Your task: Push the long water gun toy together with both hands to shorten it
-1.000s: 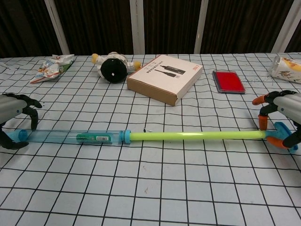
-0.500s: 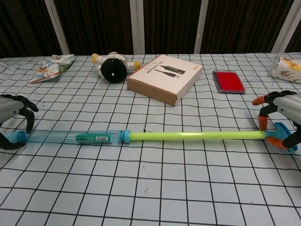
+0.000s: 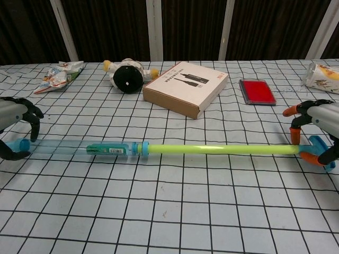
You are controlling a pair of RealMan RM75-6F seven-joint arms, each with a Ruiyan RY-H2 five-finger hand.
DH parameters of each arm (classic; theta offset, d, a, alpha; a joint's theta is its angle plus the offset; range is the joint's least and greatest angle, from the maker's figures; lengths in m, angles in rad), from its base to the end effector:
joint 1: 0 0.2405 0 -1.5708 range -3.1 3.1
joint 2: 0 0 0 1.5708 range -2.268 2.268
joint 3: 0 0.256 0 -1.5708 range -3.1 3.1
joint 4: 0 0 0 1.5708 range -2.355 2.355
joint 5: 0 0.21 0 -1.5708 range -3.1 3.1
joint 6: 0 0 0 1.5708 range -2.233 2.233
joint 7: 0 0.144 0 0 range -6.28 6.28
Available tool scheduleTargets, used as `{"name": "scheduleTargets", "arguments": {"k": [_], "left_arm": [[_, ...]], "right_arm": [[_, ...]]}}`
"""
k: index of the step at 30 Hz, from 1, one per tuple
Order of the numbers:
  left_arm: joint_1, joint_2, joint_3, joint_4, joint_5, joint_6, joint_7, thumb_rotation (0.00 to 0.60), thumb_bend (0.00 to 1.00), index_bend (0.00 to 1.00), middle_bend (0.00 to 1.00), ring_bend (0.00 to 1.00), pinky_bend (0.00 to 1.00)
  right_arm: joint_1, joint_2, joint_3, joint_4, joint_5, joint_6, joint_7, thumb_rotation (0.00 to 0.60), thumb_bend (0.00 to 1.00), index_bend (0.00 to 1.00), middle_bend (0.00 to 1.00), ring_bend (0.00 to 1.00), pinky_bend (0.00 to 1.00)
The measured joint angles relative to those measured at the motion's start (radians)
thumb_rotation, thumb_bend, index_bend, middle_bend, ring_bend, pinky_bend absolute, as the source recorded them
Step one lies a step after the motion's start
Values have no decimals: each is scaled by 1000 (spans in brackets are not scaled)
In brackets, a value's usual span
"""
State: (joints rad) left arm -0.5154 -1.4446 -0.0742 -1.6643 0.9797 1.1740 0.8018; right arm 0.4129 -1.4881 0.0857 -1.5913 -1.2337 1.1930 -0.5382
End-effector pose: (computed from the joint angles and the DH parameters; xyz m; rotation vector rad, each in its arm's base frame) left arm -0.2278 0.2786 0.0185 -1.7490 -0.7873 -0.4898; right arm -0.2287 -0.2622 0.0135 1.7103 -0.8589 0.7381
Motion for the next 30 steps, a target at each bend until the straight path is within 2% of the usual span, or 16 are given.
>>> {"name": "scheduleTargets", "arguments": {"k": [15,30], "left_arm": [[5,24,13,-49,42,35,-32,600,573,564,130,0,0],[-7,36,3,-150,31,73,12,600,573,564,130,0,0]], "right_arm": [[3,14,13,-85,-11,36,-37,600,446,596,156,0,0],[21,-19,25,-159,33,51,-140,600,447,597,157,0,0]]}}
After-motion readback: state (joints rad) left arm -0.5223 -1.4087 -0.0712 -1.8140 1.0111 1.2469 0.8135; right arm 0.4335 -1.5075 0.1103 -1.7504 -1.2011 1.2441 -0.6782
